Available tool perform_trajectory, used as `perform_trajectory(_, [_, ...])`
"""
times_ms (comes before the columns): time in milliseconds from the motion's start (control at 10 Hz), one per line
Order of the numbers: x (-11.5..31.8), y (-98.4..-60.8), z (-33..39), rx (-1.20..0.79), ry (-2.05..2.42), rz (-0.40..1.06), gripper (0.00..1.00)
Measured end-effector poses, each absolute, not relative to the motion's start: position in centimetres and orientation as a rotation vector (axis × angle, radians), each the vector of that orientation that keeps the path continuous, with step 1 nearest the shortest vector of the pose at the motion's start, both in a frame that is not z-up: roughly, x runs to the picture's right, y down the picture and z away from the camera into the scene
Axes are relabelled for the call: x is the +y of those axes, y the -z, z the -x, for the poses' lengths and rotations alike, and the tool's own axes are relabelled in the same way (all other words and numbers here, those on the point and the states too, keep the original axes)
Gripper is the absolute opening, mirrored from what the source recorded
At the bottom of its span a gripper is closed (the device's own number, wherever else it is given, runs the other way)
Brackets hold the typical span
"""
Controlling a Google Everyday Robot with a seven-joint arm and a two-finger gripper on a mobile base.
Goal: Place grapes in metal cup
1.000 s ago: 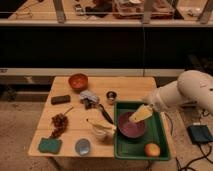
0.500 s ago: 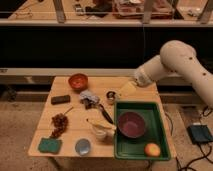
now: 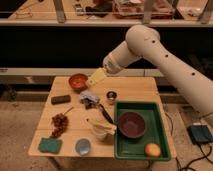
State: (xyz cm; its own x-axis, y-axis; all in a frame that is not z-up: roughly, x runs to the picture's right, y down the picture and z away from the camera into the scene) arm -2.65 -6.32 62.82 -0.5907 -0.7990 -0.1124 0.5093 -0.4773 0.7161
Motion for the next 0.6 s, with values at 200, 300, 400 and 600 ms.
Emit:
perform_trajectory(200, [-6.3, -62.8, 2.5, -0.825, 2.105, -0.563, 0.80])
perform_trajectory(300, [-6.4, -62.8, 2.6, -0.828, 2.106, -0.563, 0.80])
perform_trajectory(400, [-6.3, -62.8, 2.4, -0.834, 2.105, -0.561, 0.80])
perform_trajectory(600, [-6.0, -61.4, 3.3, -0.852, 2.135, -0.577, 0.80])
